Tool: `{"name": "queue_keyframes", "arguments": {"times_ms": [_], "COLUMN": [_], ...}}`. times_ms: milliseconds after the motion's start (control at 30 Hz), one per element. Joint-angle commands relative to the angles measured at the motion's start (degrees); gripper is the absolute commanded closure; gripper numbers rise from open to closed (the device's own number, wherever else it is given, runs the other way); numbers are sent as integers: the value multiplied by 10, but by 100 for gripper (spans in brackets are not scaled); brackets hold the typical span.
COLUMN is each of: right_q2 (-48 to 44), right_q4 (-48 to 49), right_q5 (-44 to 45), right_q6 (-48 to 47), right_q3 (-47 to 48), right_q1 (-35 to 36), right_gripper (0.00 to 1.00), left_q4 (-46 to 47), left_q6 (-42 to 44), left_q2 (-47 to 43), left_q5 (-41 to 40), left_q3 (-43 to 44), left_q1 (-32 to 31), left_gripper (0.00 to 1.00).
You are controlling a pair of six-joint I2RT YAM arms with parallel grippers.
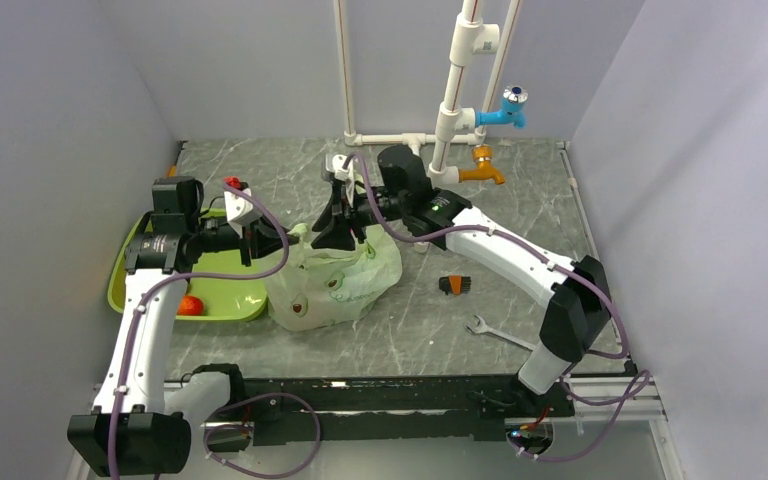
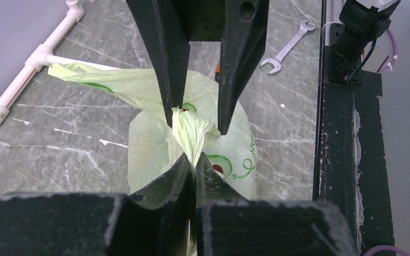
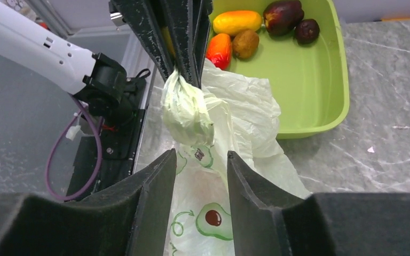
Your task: Place the fake fruits into the plastic bag and tie a complex knot
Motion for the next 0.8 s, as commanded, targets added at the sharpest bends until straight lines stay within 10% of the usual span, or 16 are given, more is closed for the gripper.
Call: {"name": "queue_keyframes", "arguments": {"times_ms": [0, 267, 433, 667, 767], "right_q2": [-10, -4, 1, -31, -42], "right_q4": [65, 70, 45, 100, 130], "right_q5": [-16, -40, -46, -40, -29], "right_q6": [34, 41, 22, 59, 90], "right_q3": [26, 41, 53, 27, 14], "right_q1": [3, 6, 7, 4, 4], "right_gripper": [58, 55, 100, 100, 100], "left_q4": [3, 33, 20, 14, 83], "left_q6": [11, -15, -10, 52, 22], "left_q2": [-8, -3, 3, -65, -118], "left_q5": [13, 9, 0, -105, -139], "left_q3": [5, -4, 5, 2, -10], "left_q1": [1, -1, -1, -6, -10], "left_gripper": [87, 87, 82, 2, 0]}}
